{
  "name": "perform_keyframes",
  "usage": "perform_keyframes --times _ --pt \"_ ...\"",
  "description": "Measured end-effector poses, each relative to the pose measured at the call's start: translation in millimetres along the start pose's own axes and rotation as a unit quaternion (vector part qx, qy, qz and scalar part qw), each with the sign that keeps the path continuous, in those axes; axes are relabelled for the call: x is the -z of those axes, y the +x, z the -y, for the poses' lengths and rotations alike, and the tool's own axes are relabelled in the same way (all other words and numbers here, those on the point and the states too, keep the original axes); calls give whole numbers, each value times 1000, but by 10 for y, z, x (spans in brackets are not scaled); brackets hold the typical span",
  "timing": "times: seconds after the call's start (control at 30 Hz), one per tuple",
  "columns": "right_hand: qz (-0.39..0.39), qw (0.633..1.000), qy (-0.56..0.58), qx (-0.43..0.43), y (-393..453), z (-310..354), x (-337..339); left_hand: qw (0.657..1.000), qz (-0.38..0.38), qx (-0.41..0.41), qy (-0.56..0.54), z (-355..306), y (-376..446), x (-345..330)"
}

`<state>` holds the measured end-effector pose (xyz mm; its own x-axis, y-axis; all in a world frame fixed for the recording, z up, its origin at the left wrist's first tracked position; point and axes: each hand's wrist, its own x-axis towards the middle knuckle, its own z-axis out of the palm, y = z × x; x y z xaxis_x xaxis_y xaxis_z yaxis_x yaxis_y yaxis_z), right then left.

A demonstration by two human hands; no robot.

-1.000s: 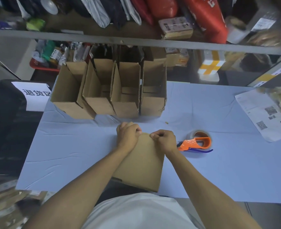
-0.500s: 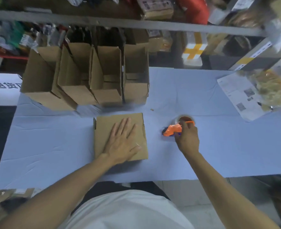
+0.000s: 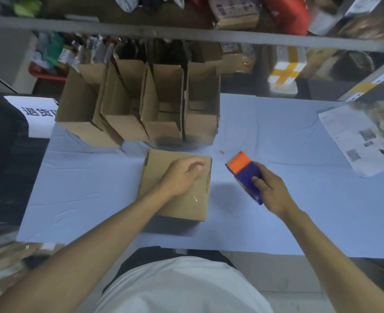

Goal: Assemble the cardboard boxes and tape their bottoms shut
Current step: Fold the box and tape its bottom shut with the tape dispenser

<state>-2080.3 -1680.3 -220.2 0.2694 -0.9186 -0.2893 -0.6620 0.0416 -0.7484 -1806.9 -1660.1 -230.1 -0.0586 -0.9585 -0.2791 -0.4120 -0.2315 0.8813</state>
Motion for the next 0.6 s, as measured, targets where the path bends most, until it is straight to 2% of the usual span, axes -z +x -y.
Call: perform_keyframes --times 0.13,0.23,0.33,0.6 --pt "57 998 18 1 -181 357 -32 968 83 119 -203 -301 17 -53" --pt "74 997 -17 -4 -197 434 -107 947 131 135 -262 -335 -40 -55" --pt "84 991 -95 34 -150 466 -122 951 97 132 -262 -326 -53 -34" --pt "85 981 -144 94 -33 499 -140 967 15 167 -191 -244 -25 64"
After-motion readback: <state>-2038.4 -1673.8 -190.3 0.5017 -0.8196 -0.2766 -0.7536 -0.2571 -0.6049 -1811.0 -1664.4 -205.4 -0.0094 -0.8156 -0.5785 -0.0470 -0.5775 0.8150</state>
